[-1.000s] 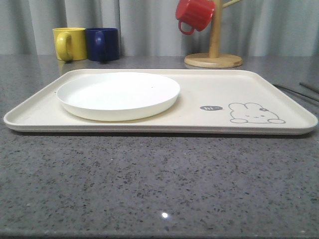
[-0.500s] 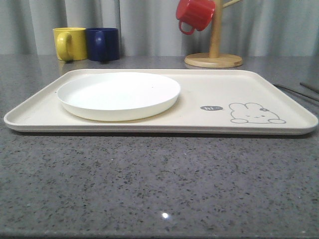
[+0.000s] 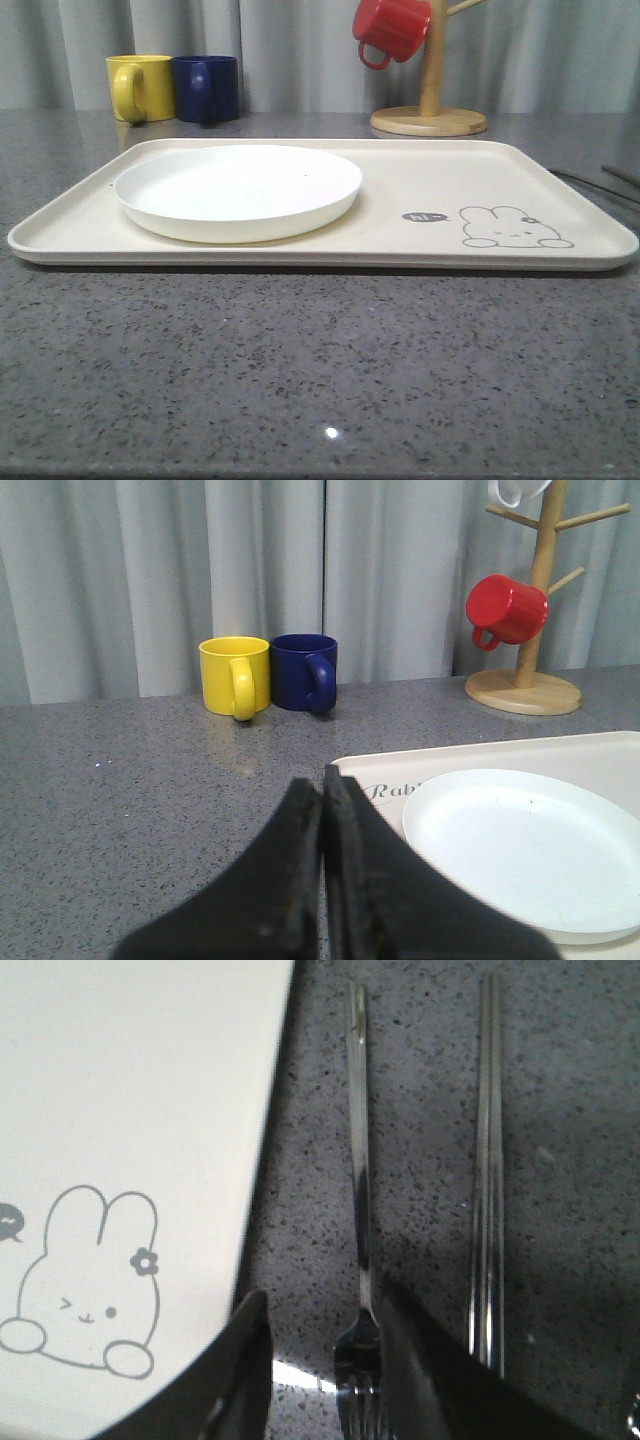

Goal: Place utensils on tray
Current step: 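Reach the right gripper down and grasp the fork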

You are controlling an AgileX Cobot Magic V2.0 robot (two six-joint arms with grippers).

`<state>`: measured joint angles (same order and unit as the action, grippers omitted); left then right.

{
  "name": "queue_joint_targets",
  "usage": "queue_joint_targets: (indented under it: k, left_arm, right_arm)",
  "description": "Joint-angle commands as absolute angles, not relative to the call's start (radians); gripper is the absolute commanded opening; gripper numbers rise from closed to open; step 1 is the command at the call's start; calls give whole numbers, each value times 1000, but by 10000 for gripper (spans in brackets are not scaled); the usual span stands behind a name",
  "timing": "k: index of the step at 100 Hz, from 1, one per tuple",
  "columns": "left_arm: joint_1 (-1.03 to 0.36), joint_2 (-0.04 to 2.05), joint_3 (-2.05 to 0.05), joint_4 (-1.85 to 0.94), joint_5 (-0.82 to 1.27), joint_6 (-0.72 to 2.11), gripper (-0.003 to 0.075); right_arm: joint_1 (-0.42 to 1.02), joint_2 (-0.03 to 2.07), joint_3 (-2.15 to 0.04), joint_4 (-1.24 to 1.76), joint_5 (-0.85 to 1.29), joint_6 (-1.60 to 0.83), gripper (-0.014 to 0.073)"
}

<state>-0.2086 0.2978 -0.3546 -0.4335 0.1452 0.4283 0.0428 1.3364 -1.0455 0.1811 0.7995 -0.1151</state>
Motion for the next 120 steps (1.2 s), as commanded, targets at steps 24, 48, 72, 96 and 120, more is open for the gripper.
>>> queue_joint_targets:
  k: [24, 48, 72, 96, 120]
  left_arm:
    - [-215, 306, -384, -440, 76, 431, -18]
    - [-215, 306, -384, -440, 76, 431, -18]
    - [-215, 306, -384, -440, 76, 431, -18]
    - [-215, 306, -384, -440, 76, 431, -18]
    - [-215, 306, -384, -440, 76, 431, -18]
  right_arm:
    - [52, 1447, -1098, 177, 732, -141, 288]
    - [52, 1495, -1098, 157, 715, -141, 288]
    - [52, 1533, -1098, 155, 712, -141, 283]
    - [52, 1537, -1099, 155, 712, -140, -31]
    - [52, 1524, -1150, 156, 773, -108, -55]
